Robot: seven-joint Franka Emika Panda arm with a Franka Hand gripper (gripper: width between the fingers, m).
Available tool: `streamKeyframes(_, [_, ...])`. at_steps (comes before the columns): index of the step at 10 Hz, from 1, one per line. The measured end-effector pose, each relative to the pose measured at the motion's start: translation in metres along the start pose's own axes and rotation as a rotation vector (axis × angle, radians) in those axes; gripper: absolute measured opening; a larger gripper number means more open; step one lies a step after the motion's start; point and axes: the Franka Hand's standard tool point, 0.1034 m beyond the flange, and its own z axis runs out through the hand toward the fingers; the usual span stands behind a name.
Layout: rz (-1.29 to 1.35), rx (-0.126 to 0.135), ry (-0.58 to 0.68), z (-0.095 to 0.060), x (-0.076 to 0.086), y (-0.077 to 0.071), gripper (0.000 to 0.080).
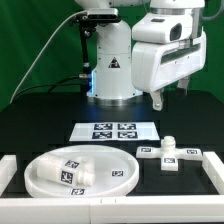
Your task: Assemble round table
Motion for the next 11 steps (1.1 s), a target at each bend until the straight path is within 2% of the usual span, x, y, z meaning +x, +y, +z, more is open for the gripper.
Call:
streamKeyframes(5, [0.012, -0.002, 0.006, 0.005, -0.003, -0.002, 0.065])
streamKeyframes(6, [0.064, -0.017, 0.032, 0.013, -0.006, -0.01, 0.065])
streamKeyframes(8, [0.064, -0.018, 0.042, 0.027, -0.013, -0.018, 0.065])
streamKeyframes(9, [0.064, -0.028, 0.064, 0.033, -0.012, -0.017, 0.065])
streamKeyframes(11, [0.077, -0.024, 0.072, 0.044, -0.011, -0.011, 0.065])
